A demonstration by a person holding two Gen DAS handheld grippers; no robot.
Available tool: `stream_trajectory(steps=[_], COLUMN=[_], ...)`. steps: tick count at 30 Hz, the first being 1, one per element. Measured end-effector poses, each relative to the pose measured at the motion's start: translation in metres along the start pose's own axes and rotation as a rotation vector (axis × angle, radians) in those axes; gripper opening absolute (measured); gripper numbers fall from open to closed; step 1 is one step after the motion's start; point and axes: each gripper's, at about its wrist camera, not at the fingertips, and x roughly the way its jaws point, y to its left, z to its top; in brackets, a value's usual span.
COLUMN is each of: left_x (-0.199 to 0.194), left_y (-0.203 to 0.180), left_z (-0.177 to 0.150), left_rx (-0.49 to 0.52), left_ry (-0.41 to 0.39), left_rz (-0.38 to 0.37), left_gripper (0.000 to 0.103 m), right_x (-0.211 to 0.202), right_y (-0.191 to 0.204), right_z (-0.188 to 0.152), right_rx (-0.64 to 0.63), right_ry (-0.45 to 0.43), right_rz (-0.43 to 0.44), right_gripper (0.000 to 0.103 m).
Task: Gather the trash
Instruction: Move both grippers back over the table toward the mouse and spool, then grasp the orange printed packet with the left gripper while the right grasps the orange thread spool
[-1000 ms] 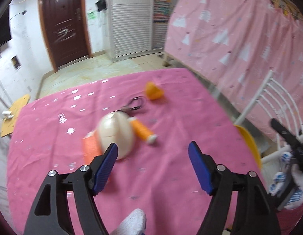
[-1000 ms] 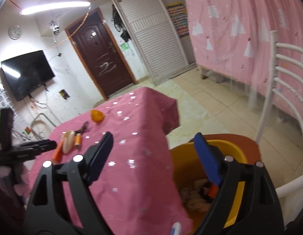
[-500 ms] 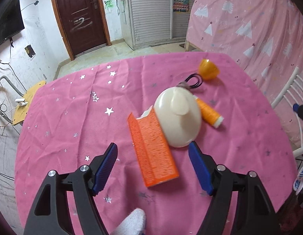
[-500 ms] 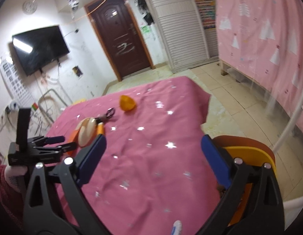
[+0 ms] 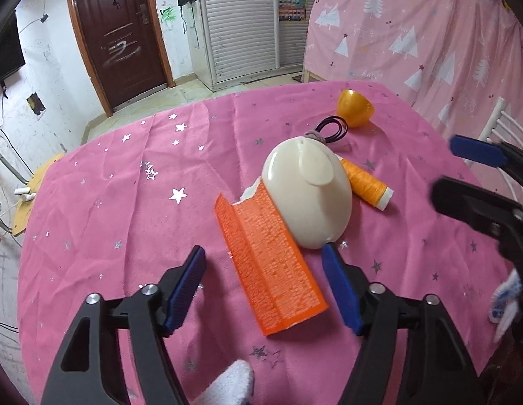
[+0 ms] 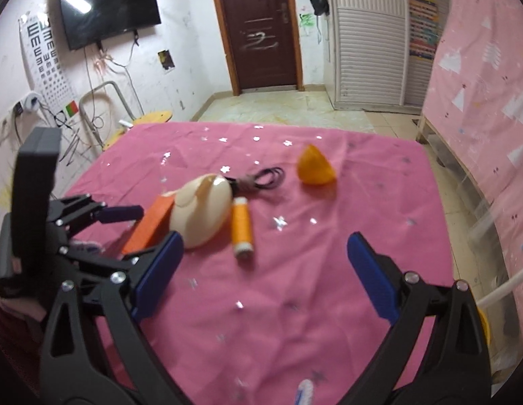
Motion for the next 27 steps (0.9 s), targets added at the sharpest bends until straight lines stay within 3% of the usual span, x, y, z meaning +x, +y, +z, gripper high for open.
stream_trajectory(steps=[2,7,9,12,13,19,27], left_x=[-0.003,-0.005,-0.005,-0.005,-0.005,-0.004,-0.018], left_y=[0.005,0.014,0.016,0.028,0.031,0.037,0.048], left_z=[-0.003,-0.008,-0.008,-0.007,-0.007,-0.01,-0.011], left_rx=[0.002,0.023,0.023,-0.006,-0.014,-0.038,-0.067], left_ry=[-0.009,-0.024,-0.029,-0.033,-0.034,-0.047,-0.082], left_rz=[-0.004,-0.023,-0.021,-0.047,-0.056,-0.098,-0.082], left_gripper=[0.045,0.033,0.025,0.013,0.012,0.012,0.012], right_x=[0.009,0.035,0.041,0.05,0.054,0.063,0.045], right_y=[0.006,0.019,0.024,0.026,0.028,0.038,0.036], right_z=[0.005,0.011,0.011,0.011,0.011,0.012,0.015], right_rx=[-0.012,-0.096,-0.118,-0.149,-0.166,-0.206,-0.152], right_ry=[0.016,0.096,0.115,0.145,0.162,0.188,0.135], right_rz=[-0.002,-0.103,-0.127,-0.155,-0.165,-0.16,-0.117], right_gripper=[0.094,0.094,0.083,0.058,0.048,0.015,0.015])
